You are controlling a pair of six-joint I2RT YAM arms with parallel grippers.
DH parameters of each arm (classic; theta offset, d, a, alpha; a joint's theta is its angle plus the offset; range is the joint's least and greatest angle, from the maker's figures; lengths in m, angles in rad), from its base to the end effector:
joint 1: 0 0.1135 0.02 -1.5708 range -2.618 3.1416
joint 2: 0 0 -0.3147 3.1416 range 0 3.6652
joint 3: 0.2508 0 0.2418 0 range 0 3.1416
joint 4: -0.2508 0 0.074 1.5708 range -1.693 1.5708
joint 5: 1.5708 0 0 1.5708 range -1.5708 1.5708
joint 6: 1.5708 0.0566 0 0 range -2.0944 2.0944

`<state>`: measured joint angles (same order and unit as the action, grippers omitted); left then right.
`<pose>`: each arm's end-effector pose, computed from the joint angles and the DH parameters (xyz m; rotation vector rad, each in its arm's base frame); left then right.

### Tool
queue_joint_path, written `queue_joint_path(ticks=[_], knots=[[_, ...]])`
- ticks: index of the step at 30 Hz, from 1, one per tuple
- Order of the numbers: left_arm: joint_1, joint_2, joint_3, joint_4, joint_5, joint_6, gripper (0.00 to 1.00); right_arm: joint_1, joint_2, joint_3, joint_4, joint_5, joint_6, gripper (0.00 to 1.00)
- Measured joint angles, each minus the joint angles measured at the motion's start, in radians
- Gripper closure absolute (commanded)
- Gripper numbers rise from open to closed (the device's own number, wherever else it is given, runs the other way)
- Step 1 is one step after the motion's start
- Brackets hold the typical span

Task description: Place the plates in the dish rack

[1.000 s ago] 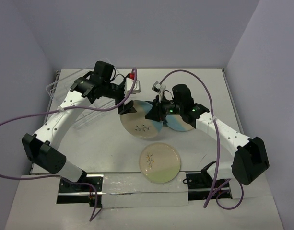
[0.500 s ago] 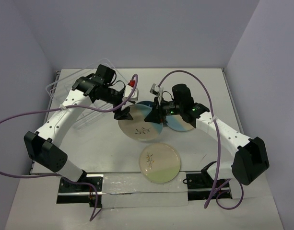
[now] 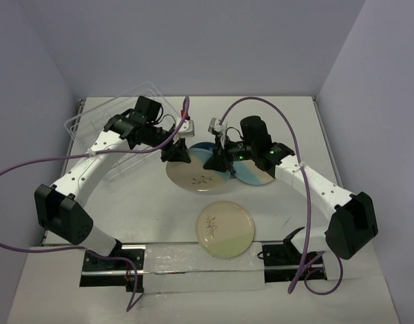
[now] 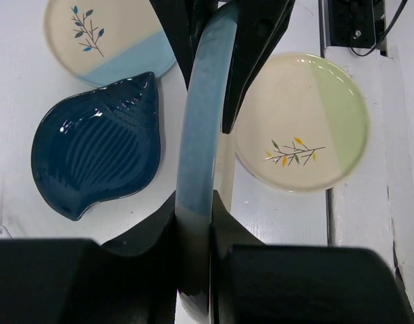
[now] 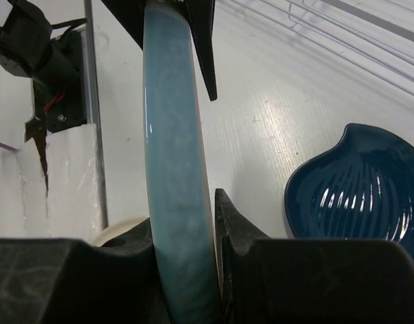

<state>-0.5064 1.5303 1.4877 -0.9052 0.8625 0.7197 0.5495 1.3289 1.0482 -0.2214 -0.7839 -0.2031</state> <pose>0.2489 -0.1872 0.3879 1.5837 1.6658 -0.9623 0.2233 0.1836 0.3569 -1.1932 1.6849 1.0211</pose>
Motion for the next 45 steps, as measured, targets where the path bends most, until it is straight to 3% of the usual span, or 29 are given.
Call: queue_joint_path(ticks=[2, 10, 18, 23, 30, 35, 45], knots=[[0.000, -0.007, -0.008, 0.012, -0.005, 0.001, 1.00, 0.003, 0.000, 0.001, -0.001, 0.026, -0.001, 0.39], [0.053, -0.036, -0.039, 0.047, -0.131, 0.071, 1.00, 0.000, -0.008, 0.101, 0.004, 0.336, 0.041, 0.13], [0.156, -0.108, -0.037, 0.087, -0.202, 0.073, 1.00, -0.005, -0.128, 0.086, 0.020, 0.469, 0.055, 0.11], [0.254, -0.132, -0.003, 0.101, -0.198, 0.066, 1.00, -0.005, -0.221, 0.020, 0.077, 0.484, 0.081, 0.03], [0.390, -0.141, 0.083, 0.117, -0.201, 0.064, 1.00, -0.009, -0.191, -0.024, 0.100, 0.529, 0.120, 0.00], [0.554, -0.123, 0.129, 0.154, -0.202, 0.051, 1.00, -0.012, -0.155, -0.043, 0.109, 0.554, 0.144, 0.00], [0.784, -0.032, 0.122, 0.282, -0.191, 0.050, 1.00, -0.025, -0.138, -0.075, 0.148, 0.611, 0.162, 0.00]])
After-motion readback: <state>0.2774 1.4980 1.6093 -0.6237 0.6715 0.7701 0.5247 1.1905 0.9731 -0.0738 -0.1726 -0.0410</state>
